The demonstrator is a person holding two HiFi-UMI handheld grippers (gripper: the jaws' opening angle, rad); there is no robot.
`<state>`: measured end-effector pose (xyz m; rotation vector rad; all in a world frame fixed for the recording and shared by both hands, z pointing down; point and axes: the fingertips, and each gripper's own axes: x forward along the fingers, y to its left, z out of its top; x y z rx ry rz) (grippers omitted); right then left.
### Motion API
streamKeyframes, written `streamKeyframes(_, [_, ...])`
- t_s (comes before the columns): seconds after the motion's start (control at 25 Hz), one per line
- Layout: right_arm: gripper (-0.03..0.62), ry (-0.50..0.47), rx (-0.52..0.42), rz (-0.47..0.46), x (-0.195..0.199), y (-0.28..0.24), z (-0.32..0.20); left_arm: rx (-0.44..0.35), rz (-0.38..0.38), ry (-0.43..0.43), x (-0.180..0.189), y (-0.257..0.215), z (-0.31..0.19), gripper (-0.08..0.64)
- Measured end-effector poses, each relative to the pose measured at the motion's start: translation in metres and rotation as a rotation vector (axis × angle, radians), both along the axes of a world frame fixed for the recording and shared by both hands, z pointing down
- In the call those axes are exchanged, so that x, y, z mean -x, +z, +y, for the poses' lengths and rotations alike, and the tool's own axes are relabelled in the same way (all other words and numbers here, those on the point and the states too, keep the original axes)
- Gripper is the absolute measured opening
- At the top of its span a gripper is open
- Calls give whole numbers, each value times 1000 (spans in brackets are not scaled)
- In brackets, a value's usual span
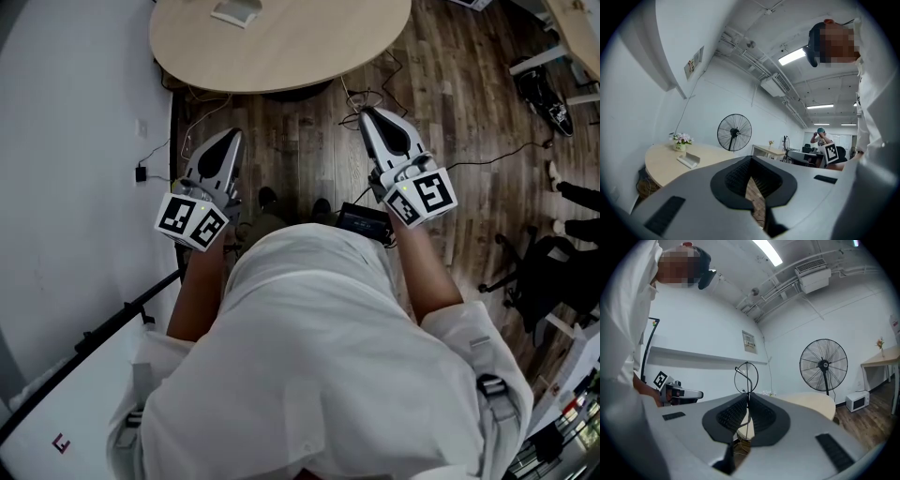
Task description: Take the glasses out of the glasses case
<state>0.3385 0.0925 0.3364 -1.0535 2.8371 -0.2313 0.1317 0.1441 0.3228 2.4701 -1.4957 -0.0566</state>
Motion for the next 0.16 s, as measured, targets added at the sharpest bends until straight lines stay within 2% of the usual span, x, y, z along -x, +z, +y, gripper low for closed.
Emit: streamKeyframes(0.16, [32,1,-2,1,-2,5,-4,13,7,-7,-2,7,-1,12])
